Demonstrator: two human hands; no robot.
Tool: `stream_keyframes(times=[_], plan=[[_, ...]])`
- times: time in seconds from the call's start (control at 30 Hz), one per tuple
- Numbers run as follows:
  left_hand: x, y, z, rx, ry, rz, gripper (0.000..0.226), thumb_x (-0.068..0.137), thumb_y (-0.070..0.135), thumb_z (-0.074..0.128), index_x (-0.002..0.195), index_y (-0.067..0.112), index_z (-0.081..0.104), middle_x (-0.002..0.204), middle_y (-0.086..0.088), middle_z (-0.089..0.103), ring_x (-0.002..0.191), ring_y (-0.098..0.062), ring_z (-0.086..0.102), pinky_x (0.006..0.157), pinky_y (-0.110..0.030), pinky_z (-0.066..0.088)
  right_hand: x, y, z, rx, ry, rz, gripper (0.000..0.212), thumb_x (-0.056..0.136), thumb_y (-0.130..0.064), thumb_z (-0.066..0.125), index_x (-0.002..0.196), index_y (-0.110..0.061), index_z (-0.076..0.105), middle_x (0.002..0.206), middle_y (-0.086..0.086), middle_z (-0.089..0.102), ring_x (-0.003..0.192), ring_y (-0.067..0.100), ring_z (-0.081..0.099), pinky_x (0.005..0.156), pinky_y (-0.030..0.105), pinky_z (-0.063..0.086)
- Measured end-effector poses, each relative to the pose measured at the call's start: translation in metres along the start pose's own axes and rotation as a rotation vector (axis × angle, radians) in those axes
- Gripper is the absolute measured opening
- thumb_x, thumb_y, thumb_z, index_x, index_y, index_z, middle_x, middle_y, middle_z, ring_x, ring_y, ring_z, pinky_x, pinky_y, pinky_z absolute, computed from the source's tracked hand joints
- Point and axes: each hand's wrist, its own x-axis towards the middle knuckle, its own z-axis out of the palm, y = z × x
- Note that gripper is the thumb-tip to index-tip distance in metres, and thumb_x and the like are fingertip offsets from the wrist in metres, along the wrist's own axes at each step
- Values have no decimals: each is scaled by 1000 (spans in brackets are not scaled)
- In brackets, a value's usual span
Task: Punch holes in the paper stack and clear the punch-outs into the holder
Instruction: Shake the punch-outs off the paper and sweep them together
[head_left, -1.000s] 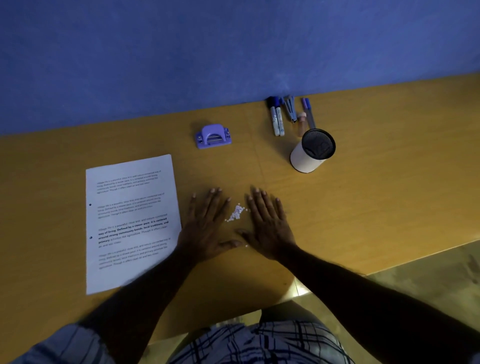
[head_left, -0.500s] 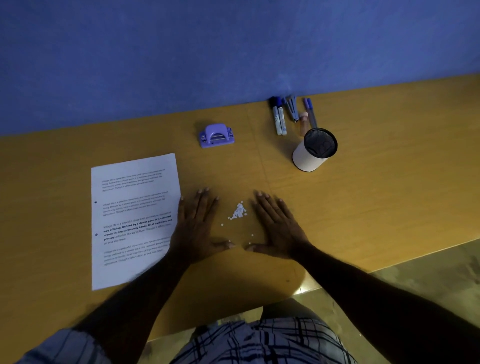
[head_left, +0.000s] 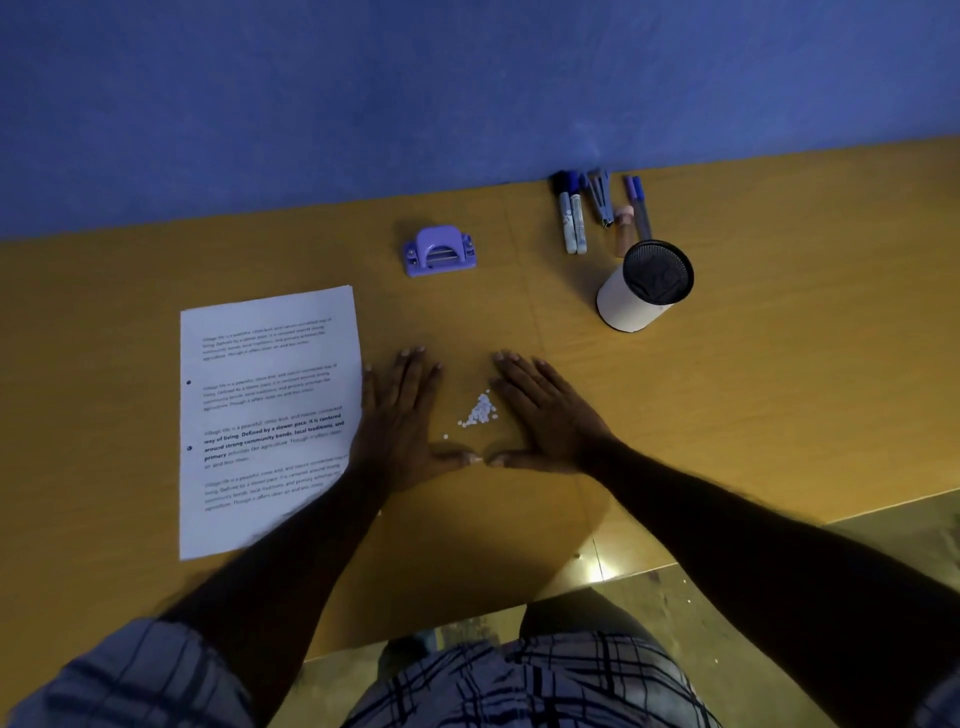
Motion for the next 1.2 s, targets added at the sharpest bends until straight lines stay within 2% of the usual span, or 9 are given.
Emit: stream_keyframes(times=[0.1, 0.17, 0.3, 0.47, 0.63, 0.73, 0.83, 1.07, 1.2], plan=[[7, -4, -3, 16, 20, 7, 124, 60, 95, 27, 152, 13, 16, 161, -15, 6, 148, -34, 4, 115, -64, 6, 9, 5, -2, -30, -13, -46, 108, 76, -87, 35, 152, -12, 22, 162, 13, 9, 151, 26, 4, 122, 46, 8], [13, -8, -7, 2, 45, -28, 118, 63, 89, 32, 150, 11, 24, 159, -18, 14, 147, -38, 12, 113, -65, 11, 14, 7, -3, -37, 7, -52, 106, 77, -86, 37, 151, -11, 26, 162, 13, 12, 151, 26, 6, 122, 48, 11], [23, -12, -15, 18, 54, -39, 117, 64, 87, 45, 150, 12, 22, 159, -19, 12, 147, -39, 10, 113, -65, 11, 28, 10, -8, -27, -14, -29, 107, 76, -86, 37, 152, -12, 23, 162, 12, 13, 151, 26, 7, 122, 49, 10], [26, -13, -21, 26, 43, -50, 119, 62, 92, 30, 150, 13, 19, 160, -16, 10, 146, -38, 11, 113, -63, 13, 33, 14, -15, 33, 0, 59, 97, 82, -78, 39, 152, -13, 20, 162, 11, 12, 151, 26, 7, 120, 54, 13], [10, -26, -22, 24, 76, -67, 117, 63, 90, 26, 150, 12, 22, 160, -16, 13, 147, -35, 14, 112, -63, 13, 26, 11, -21, 137, 28, 202, 84, 92, -60, 39, 153, -9, 14, 163, 11, 8, 151, 24, 1, 122, 49, 1], [1, -36, -19, 21, 79, -84, 118, 62, 92, 26, 147, 10, 28, 158, -16, 17, 146, -35, 16, 112, -64, 14, 16, 1, -12, 213, 85, 290, 78, 92, -59, 25, 152, -9, 16, 163, 10, 9, 151, 22, 2, 121, 43, -3], [-3, -36, -17, 29, 77, -67, 117, 62, 92, 29, 145, 10, 32, 158, -16, 19, 146, -34, 18, 112, -65, 15, 6, -4, -1, 285, 127, 341, 69, 98, -45, 40, 153, -11, 16, 163, 7, 9, 151, 19, 2, 123, 46, 1], [11, -15, -14, -28, 88, -60, 105, 65, 83, 44, 143, 13, 34, 158, -15, 16, 145, -36, 16, 112, -63, 17, -6, -12, -2, 317, 120, 416, 74, 95, -42, 49, 153, -14, 12, 164, 3, 5, 151, 18, -1, 121, 43, -2], [19, -10, -21, -108, 144, -81, 97, 69, 77, 37, 144, 15, 33, 159, -14, 14, 145, -36, 15, 112, -62, 17, 1, -13, -6, 295, 101, 474, 78, 96, -44, 47, 154, -14, 4, 164, 5, -1, 150, 18, -6, 122, 44, -4]])
